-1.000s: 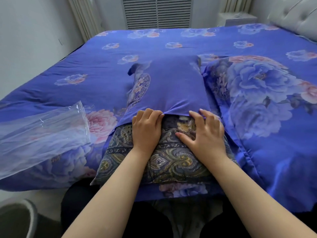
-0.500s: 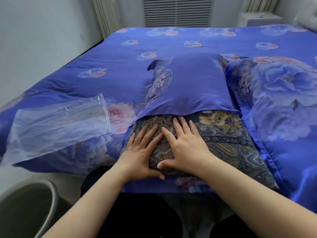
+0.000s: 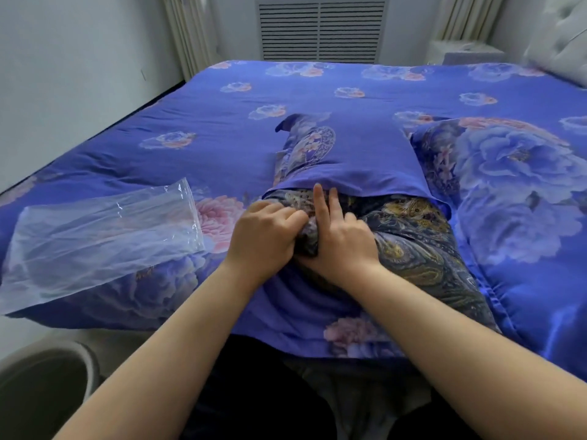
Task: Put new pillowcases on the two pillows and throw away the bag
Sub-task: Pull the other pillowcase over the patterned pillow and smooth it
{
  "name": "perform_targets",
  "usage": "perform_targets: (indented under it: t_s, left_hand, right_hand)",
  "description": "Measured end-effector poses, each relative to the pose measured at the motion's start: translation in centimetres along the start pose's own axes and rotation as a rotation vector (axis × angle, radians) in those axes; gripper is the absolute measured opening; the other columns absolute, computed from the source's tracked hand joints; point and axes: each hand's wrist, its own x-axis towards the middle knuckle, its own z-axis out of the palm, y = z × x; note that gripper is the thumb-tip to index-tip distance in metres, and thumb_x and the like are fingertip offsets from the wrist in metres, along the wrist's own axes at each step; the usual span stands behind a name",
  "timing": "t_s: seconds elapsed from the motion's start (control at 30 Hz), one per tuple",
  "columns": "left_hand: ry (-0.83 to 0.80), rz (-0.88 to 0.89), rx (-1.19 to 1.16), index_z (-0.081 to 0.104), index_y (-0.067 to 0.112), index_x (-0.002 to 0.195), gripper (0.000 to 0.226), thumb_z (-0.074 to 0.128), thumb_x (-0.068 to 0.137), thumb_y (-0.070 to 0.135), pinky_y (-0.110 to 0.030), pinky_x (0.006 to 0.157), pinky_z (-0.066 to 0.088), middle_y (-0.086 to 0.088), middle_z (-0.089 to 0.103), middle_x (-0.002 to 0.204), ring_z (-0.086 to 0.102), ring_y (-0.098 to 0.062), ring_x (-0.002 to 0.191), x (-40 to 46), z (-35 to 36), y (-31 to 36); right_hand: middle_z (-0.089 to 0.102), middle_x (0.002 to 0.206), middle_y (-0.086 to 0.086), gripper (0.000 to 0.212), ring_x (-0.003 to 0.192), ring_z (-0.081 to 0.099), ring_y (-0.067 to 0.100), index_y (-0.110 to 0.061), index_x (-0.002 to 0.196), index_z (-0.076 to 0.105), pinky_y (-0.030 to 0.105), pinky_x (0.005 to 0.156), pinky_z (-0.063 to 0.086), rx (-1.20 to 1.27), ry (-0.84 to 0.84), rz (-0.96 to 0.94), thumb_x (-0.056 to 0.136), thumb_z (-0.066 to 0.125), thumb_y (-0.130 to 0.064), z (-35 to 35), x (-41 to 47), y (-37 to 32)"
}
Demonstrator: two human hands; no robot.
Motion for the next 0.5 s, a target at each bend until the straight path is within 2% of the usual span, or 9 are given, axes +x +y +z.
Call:
perform_targets:
  t_s: [0.07, 0.13, 0.2, 0.23, 0.27, 0.33, 0.37, 0.43, 0.5]
  left_hand:
    - [0.142, -0.078, -0.07, 0.067, 0.018, 0.082, 0.015, 0.057, 0.077, 0.008, -0.033, 0.075, 0.041, 0.003, 0.069, 0.083, 0.062, -0.025, 0.079, 0.7, -0.2, 0.8]
    - [0.341, -0.104, -0.158, 0.066, 0.015, 0.088, 0.009, 0.058, 0.087, 0.011, -0.035, 0.075, 0.042, 0.001, 0.067, 0.093, 0.058, -0.025, 0.085, 0.8, -0.8, 2.1]
    - [0.443, -0.008, -0.24, 0.058, 0.014, 0.091, 0.008, 0.051, 0.093, 0.017, -0.037, 0.072, 0.04, -0.004, 0.061, 0.095, 0.053, -0.027, 0.082, 0.0, -1.0, 3.5]
    - [0.434, 0.049, -0.275, 0.054, 0.014, 0.09, 0.01, 0.047, 0.094, 0.019, -0.037, 0.072, 0.039, -0.004, 0.058, 0.094, 0.052, -0.027, 0.079, -1.0, -0.6, 4.0]
    - [0.383, 0.073, -0.289, 0.052, 0.015, 0.088, 0.012, 0.044, 0.095, 0.021, -0.037, 0.072, 0.039, -0.004, 0.057, 0.092, 0.052, -0.027, 0.078, -2.1, 0.3, 4.1]
    - [0.164, -0.012, -0.232, 0.055, 0.016, 0.089, 0.017, 0.043, 0.095, 0.027, -0.038, 0.079, 0.039, -0.004, 0.062, 0.095, 0.058, -0.028, 0.085, -4.5, 3.4, 3.5]
    - [0.005, -0.107, -0.154, 0.059, 0.017, 0.096, 0.024, 0.043, 0.095, 0.033, -0.039, 0.088, 0.039, -0.004, 0.063, 0.106, 0.06, -0.028, 0.097, -5.8, 5.1, 2.9]
    - [-0.358, -0.256, -0.041, 0.059, 0.018, 0.118, 0.047, 0.037, 0.091, 0.049, -0.041, 0.102, 0.034, -0.003, 0.058, 0.129, 0.055, -0.025, 0.116, -7.4, 7.8, 1.9]
    - [-0.586, -0.316, -0.004, 0.051, 0.018, 0.132, 0.065, 0.026, 0.088, 0.058, -0.04, 0.097, 0.04, -0.003, 0.061, 0.127, 0.06, -0.024, 0.109, -7.9, 9.6, 1.3]
  right_hand:
    - [0.031, 0.15, 0.014, 0.108, 0.115, 0.051, 0.033, -0.016, 0.149, -0.013, 0.042, 0.087, 0.042, 0.025, -0.038, 0.027, 0.077, 0.051, -0.064, -0.3, 1.9, 1.0]
    - [0.041, 0.145, 0.008, 0.095, 0.123, 0.046, 0.029, -0.015, 0.151, -0.001, 0.041, 0.092, 0.039, 0.022, -0.075, 0.055, 0.081, 0.048, -0.057, -0.7, 3.3, 1.8]
    - [0.047, 0.14, 0.006, 0.082, 0.124, 0.044, 0.028, -0.017, 0.149, 0.017, 0.042, 0.094, 0.037, 0.008, -0.114, 0.08, 0.081, 0.045, -0.054, -1.0, 4.5, 2.5]
    - [0.052, 0.135, 0.005, 0.074, 0.122, 0.045, 0.029, -0.02, 0.143, 0.028, 0.042, 0.094, 0.036, -0.014, -0.11, 0.08, 0.08, 0.046, -0.055, -1.3, 5.0, 2.9]
    - [0.056, 0.129, 0.004, 0.065, 0.12, 0.045, 0.029, -0.022, 0.135, 0.04, 0.043, 0.094, 0.035, -0.039, -0.09, 0.069, 0.08, 0.046, -0.057, -1.5, 5.6, 3.3]
    - [0.057, 0.126, 0.004, 0.053, 0.12, 0.04, 0.03, -0.028, 0.121, 0.053, 0.046, 0.097, 0.029, -0.074, -0.06, 0.042, 0.079, 0.046, -0.06, -1.9, 6.6, 4.5]
    - [0.05, 0.132, 0.004, 0.053, 0.125, 0.033, 0.031, -0.031, 0.12, 0.056, 0.048, 0.103, 0.023, -0.059, -0.064, 0.037, 0.079, 0.047, -0.063, -1.9, 7.0, 5.2]
    - [0.023, 0.153, 0.003, 0.057, 0.141, 0.011, 0.031, -0.035, 0.123, 0.057, 0.052, 0.115, 0.005, 0.016, -0.1, 0.048, 0.077, 0.05, -0.068, -1.8, 7.9, 6.5]
    - [0.002, 0.16, -0.001, 0.066, 0.145, -0.002, 0.031, -0.035, 0.133, 0.051, 0.049, 0.117, -0.002, 0.083, -0.174, 0.062, 0.078, 0.05, -0.071, -1.7, 9.1, 7.6]
